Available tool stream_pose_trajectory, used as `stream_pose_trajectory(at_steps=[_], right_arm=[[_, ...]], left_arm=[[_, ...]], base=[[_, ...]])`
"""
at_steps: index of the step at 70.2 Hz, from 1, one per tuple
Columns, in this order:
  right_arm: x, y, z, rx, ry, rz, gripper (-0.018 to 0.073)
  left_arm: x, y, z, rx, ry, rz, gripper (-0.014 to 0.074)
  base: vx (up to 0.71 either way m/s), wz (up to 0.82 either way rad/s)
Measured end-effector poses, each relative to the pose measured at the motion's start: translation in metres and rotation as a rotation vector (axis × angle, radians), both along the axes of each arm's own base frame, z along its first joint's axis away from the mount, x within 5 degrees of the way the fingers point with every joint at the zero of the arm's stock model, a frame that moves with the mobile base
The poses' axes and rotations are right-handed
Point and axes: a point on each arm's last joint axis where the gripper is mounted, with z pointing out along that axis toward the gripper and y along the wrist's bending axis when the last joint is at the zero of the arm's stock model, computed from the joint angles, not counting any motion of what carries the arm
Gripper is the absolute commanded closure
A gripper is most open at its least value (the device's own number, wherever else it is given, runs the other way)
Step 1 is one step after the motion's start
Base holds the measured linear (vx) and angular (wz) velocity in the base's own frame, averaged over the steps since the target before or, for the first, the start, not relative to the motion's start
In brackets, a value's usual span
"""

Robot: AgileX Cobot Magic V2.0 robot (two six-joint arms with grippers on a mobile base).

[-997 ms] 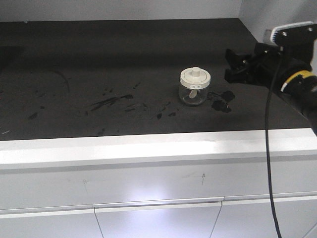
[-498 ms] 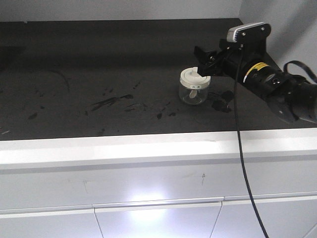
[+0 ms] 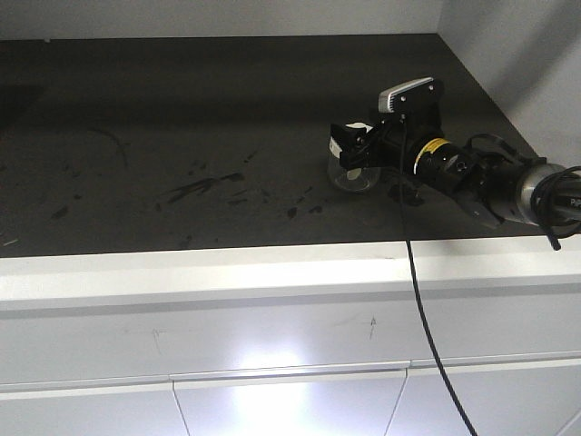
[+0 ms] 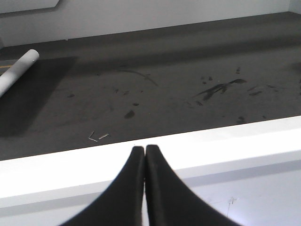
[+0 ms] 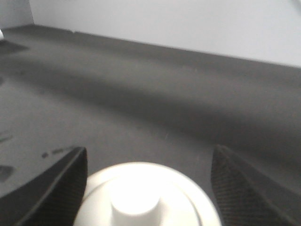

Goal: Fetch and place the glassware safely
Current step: 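Close the right gripper on the white jar lid and lift it out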

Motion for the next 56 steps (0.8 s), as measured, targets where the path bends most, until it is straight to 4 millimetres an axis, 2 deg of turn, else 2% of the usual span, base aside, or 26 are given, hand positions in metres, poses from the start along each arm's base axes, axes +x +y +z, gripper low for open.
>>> stream_pose_trajectory(at_steps=[10,18,35,56], right_arm=[[0.0012,0.0017,-0.0013,0.006,-0.004,0.007,0.0135],[0.0012,0.0031,-0.0017,0.011,-0.009,0.013,0.0233],[0.0012,0.0032,-0.0012,0.014,-0.013,0.015,0.0574],[-0.0006,0.0020,0.0048,0.002,-0.005,0.005,0.0564]], left_arm=[[0.0000,0.0000,-0.0001,0.000,0.001,0.000,0.0603],[-0.0001,0.0000,-0.0004,0.000,0.004,0.000,0.0603],[-0.0005,0.0001,-0.0024,0.001,0.027,0.001,0.0603],[-0.0005,0.0001,-0.0024,0.001,0.027,0.001,0.0603]], base=[[0.00,0.00],[0.00,0.00],[0.00,0.00],[0.00,0.00]])
